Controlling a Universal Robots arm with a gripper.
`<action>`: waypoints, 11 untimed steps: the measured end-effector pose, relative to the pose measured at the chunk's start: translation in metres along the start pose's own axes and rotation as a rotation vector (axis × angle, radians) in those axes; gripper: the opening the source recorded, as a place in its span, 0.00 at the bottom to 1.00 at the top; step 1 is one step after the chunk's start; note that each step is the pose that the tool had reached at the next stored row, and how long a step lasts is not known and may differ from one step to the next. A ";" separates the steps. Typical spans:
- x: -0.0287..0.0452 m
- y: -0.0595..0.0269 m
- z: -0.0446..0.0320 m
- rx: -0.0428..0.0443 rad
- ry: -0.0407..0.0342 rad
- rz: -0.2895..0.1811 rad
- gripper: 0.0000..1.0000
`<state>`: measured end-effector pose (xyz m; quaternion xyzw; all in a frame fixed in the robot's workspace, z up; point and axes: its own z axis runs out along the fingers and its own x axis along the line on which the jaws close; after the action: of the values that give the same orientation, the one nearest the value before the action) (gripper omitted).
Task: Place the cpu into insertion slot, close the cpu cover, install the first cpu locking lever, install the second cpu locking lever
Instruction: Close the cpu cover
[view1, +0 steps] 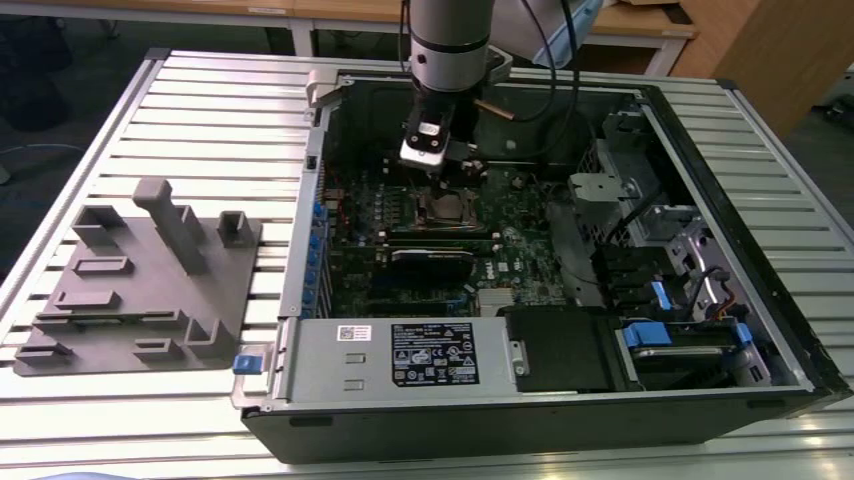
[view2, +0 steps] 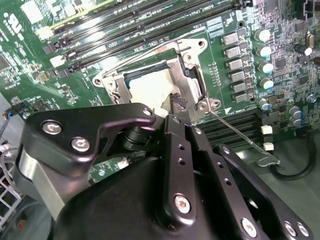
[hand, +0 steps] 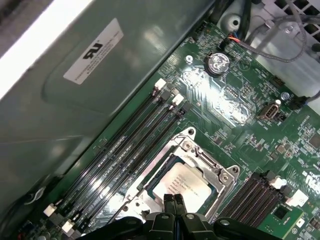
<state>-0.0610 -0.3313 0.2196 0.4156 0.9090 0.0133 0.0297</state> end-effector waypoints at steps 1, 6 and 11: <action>0.0000 0.0000 0.0001 -0.0008 0.0008 -0.016 0.11; 0.0000 0.0000 0.0002 -0.0047 0.0052 -0.105 0.11; 0.0000 0.0000 0.0004 -0.0083 0.0093 -0.191 0.11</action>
<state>-0.0610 -0.3313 0.2192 0.3269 0.9445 0.0161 0.0283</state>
